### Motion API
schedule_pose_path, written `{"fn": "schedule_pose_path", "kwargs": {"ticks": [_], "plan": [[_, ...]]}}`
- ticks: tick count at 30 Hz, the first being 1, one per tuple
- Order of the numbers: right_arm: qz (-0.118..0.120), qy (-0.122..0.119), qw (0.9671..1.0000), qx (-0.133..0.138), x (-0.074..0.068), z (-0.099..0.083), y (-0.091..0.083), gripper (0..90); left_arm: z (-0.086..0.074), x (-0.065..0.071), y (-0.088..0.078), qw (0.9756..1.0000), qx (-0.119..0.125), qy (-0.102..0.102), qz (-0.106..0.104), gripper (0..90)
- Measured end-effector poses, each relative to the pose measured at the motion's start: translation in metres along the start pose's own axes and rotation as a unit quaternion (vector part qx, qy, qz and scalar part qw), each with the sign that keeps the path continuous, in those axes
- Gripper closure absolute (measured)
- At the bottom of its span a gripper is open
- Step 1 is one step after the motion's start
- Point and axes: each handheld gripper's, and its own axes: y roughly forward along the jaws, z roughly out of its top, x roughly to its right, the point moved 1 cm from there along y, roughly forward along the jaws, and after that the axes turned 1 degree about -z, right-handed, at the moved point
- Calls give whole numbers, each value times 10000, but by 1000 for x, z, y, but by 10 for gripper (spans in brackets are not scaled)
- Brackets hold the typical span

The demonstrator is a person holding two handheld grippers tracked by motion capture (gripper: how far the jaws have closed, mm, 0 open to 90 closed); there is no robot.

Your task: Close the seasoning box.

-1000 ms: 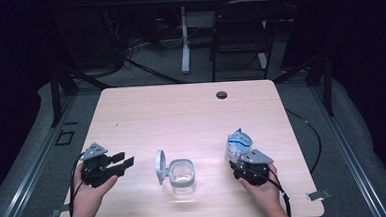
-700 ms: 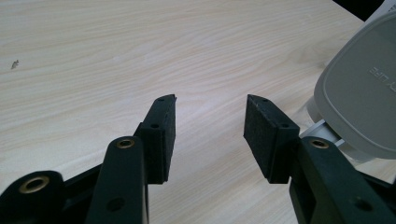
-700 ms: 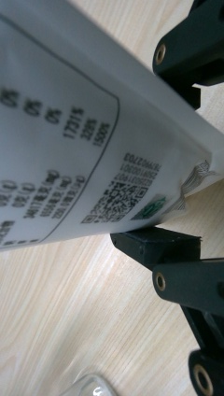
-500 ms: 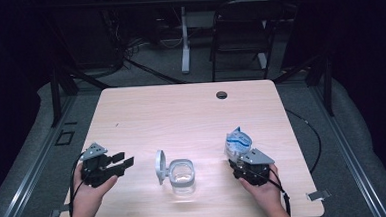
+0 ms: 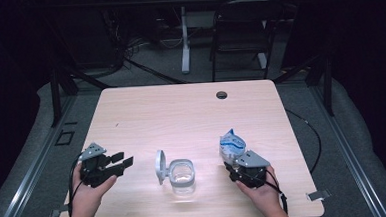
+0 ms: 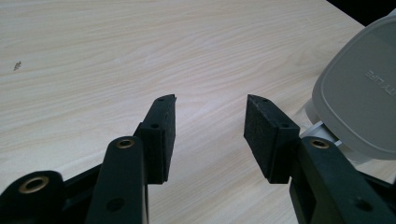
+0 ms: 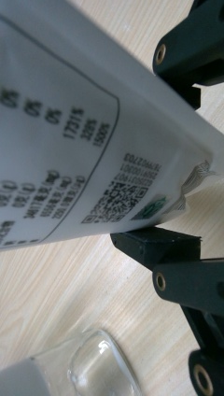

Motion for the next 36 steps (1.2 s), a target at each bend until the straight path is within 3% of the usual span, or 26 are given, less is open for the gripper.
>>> {"fn": "schedule_pose_path", "kwargs": {"ticks": [19, 23, 36], "plan": [[32, -334, 9994, 43, -9, 10, -6, 441, 0, -3, -4, 10000, 64, -68, 5, 538], [-29, -633, 9980, 4, -11, 16, -9, 441, 1, -4, -5, 9999, 79, -98, 10, 538], [76, -955, 9954, 19, -17, 29, -15, 441, 1, -5, -7, 9998, 137, -128, 6, 538]]}}
